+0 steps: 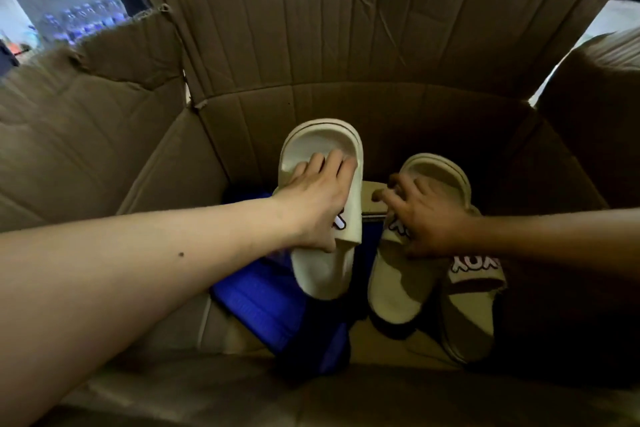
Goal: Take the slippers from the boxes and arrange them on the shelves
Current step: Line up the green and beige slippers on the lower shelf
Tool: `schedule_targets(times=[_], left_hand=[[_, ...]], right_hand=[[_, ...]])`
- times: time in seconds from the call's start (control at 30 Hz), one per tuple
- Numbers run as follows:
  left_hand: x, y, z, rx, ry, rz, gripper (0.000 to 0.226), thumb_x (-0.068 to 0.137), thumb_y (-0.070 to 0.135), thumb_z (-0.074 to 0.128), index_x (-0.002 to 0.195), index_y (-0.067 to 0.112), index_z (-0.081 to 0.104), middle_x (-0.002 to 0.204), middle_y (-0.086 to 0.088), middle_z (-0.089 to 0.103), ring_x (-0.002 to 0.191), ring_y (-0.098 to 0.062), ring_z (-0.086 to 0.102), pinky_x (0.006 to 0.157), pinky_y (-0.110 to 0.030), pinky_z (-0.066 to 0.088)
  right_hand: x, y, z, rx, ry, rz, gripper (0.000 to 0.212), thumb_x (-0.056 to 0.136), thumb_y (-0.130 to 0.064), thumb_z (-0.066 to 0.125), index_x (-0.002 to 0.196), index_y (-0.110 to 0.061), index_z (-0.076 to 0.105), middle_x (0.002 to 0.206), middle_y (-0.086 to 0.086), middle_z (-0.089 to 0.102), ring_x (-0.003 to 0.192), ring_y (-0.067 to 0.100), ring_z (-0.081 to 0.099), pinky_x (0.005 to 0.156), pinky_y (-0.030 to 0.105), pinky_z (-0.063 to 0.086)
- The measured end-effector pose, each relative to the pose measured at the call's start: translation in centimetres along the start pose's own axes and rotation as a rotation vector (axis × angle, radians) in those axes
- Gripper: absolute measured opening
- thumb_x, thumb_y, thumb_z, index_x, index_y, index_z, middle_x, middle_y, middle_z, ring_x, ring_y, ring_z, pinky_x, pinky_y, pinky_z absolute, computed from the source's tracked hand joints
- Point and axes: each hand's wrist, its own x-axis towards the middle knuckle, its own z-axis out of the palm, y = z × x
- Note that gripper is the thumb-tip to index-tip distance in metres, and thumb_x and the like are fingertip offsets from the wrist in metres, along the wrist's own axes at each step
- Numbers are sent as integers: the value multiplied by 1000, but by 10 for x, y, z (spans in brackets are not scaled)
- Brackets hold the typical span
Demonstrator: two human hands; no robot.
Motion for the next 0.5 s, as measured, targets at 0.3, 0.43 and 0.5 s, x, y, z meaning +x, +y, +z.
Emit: schedule_targets(times=[0.3,0.43,0.5], left_hand=[[3,-49,-84,-65,94,-177,101,70,44,69,146,8,14,140,-13,25,128,-29,22,110,-39,26],[3,-72,-154,-34,281,-158,100,57,57,43,140,2,35,134,-18,43,123,-37,36,107,-43,32],[-5,-85,-189,-39,407,-133,96,55,54,39,131,-2,47,124,-21,53,112,-40,46,100,-46,40]], right_hand=[[11,0,-145,67,273,-192,84,72,-36,65,142,-24,20,150,-3,18,138,26,22,109,45,30],[19,13,-221,88,385,-433,86,62,-44,55,140,-18,26,149,3,27,137,25,27,109,35,25],[28,16,-254,118,415,-571,82,60,-45,55,134,-21,28,142,8,35,132,24,35,104,30,31]])
